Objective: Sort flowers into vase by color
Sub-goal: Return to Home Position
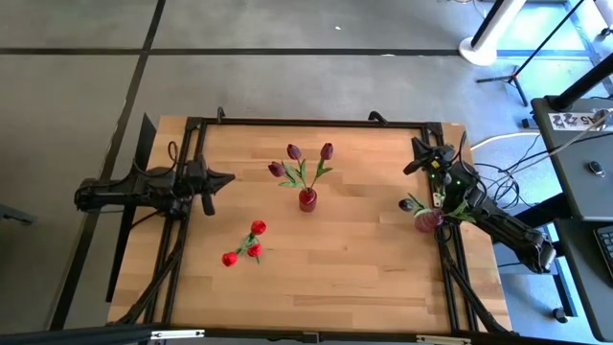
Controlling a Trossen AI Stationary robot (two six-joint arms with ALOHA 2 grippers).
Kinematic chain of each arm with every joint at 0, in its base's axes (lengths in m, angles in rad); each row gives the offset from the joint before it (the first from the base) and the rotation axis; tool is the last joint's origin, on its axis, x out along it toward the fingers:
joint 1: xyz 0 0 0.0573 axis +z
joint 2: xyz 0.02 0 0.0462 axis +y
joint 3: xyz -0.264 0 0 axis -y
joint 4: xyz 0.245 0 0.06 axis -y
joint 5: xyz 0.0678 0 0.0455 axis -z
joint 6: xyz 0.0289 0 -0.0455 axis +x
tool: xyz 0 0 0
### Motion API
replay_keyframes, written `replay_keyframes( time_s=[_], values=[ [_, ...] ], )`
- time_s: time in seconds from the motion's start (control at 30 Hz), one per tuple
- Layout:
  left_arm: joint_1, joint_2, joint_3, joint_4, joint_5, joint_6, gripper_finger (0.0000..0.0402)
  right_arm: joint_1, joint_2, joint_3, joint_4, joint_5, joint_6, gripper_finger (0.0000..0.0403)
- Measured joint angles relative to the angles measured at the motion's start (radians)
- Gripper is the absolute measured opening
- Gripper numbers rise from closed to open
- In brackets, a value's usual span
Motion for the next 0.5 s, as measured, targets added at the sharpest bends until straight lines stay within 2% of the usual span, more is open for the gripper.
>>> replay_keyframes(
  time_s=[0.17,0.27,0.33,0.5],
  values=[
    [0.001,-0.001,-0.078,0.212,0.023,0.112,0.0,0.0,0.0,0.0,-0.002,0.0,0.0,0.0028],
    [0.001,-0.001,-0.157,0.405,0.051,0.144,0.0,0.0,0.0,0.0,-0.003,0.001,0.0,0.0028],
    [0.001,0.0,-0.203,0.514,0.115,0.147,0.0,-0.001,0.0,-0.001,-0.004,0.001,-0.001,0.0028],
    [0.001,-0.007,-0.202,0.541,0.331,0.183,0.0,-0.001,0.0,-0.001,-0.003,0.001,-0.001,0.0028]
  ],
)
